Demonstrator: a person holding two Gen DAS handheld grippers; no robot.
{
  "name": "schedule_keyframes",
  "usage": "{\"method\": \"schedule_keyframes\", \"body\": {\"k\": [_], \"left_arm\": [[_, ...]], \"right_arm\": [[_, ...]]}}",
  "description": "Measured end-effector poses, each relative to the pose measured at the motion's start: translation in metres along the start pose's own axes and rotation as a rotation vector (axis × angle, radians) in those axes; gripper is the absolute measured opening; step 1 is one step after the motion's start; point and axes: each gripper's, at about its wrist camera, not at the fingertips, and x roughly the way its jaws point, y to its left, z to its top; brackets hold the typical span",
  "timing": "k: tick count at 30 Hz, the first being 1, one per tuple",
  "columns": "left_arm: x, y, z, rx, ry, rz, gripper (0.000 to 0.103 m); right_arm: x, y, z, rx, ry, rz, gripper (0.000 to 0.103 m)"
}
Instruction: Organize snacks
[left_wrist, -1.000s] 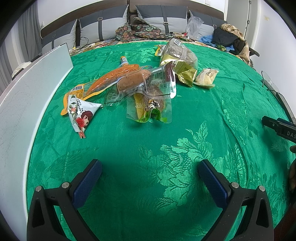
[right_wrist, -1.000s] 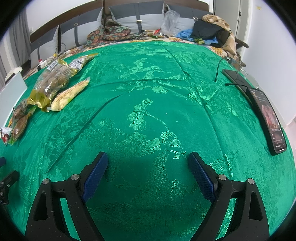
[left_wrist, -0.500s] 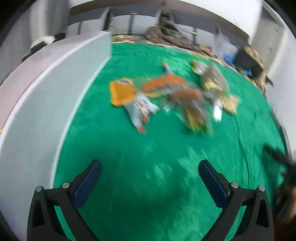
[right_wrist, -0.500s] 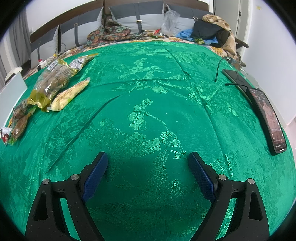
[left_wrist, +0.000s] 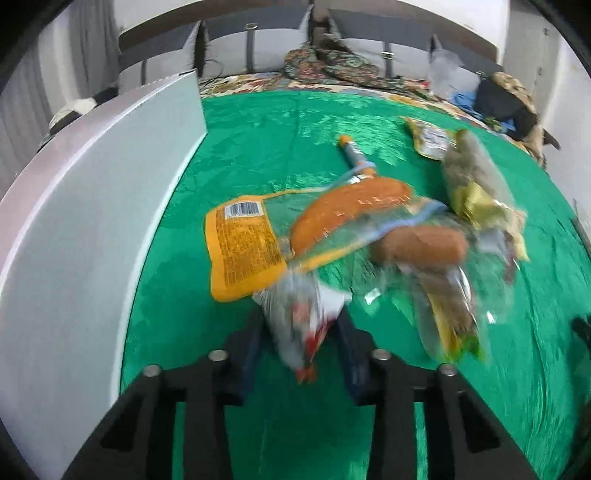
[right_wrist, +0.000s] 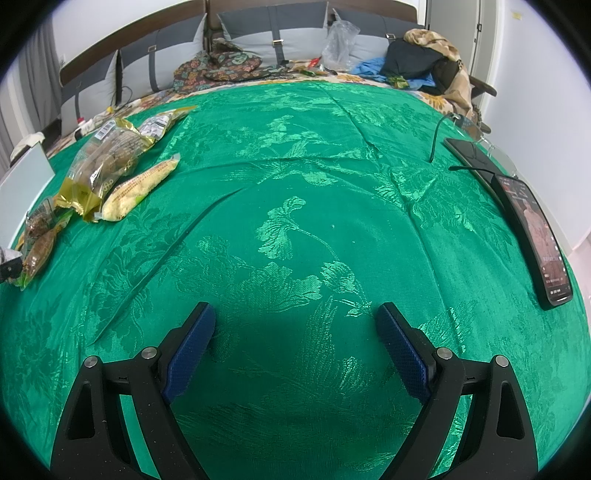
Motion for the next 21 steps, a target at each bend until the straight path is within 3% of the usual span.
{"method": "schedule_keyframes", "body": {"k": [7,9,10,12,21], "left_arm": [[-0.037,-0.025,-0.045,0.096,0.014,-0.112,0.031],[-0.039,-0.031,-0.052,0.109,0.021,-0.106,0.044],[-0.039,-0.033,-0.053,0.119,0.023,-0.086,0.065],[-0.038,-0.034,-0.054,0.127,0.001,-0.018,0.083],[-0.026,-0.013,-0.057,0.03,0.003,0.001,0.103]], "right_arm": [[0.0,0.0,0.0,0.0,0.0,0.001,0.092],[0.0,0.0,0.0,0.0,0.0,0.001,0.092],[0.0,0.0,0.0,0.0,0.0,0.001,0.092],[0.0,0.0,0.0,0.0,0.0,0.001,0.092],[0.0,0.0,0.0,0.0,0.0,0.001,0.092]]}}
